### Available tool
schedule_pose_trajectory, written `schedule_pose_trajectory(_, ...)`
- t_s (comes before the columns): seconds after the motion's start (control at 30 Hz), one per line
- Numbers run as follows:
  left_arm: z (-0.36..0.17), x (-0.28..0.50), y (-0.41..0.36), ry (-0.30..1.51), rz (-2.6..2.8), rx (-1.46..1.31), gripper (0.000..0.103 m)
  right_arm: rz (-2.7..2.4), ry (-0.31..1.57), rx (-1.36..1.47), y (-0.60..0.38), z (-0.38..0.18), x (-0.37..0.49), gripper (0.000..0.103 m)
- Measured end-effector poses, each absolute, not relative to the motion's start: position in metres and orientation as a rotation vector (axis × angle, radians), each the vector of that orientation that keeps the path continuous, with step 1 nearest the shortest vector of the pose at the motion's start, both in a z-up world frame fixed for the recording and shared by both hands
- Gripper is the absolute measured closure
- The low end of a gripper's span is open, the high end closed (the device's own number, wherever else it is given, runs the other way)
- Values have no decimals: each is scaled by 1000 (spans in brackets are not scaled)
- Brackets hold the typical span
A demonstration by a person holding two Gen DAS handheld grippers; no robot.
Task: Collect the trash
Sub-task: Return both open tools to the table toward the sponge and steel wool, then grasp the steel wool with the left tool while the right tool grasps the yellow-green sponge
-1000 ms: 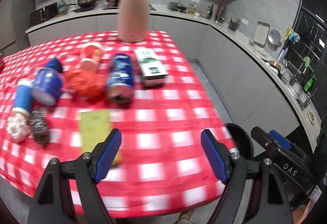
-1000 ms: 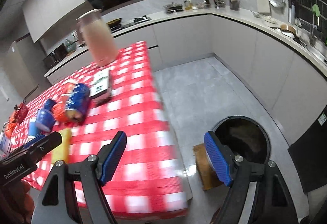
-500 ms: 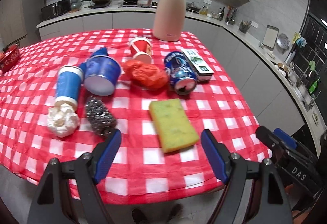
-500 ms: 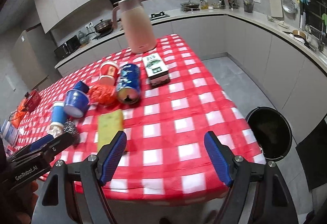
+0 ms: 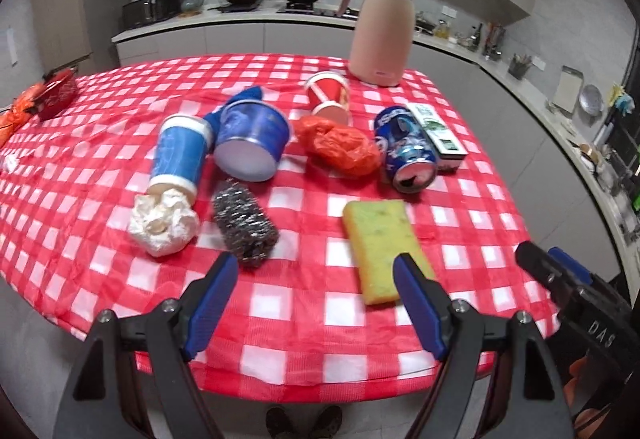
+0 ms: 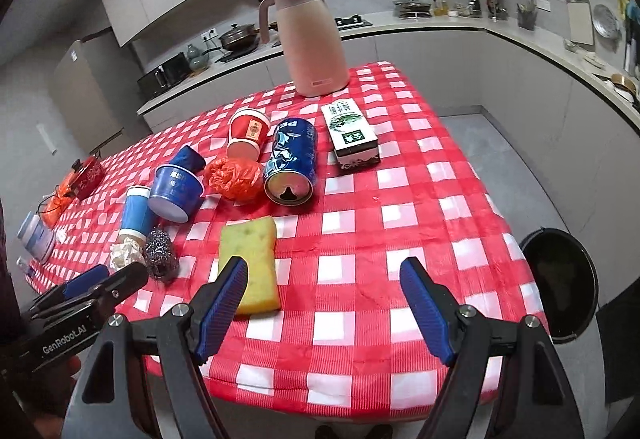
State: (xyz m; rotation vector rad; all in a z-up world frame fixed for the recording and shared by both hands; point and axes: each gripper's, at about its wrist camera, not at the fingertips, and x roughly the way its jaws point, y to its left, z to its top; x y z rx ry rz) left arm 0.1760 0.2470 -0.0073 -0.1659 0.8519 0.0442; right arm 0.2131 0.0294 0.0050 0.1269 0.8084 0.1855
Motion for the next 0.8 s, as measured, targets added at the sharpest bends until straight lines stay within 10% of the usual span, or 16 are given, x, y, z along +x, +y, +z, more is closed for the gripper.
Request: schedule_pose_trajectory(0.8,-57,236,310,938,-57,-206,22,151,900,124,95,-40,247,23)
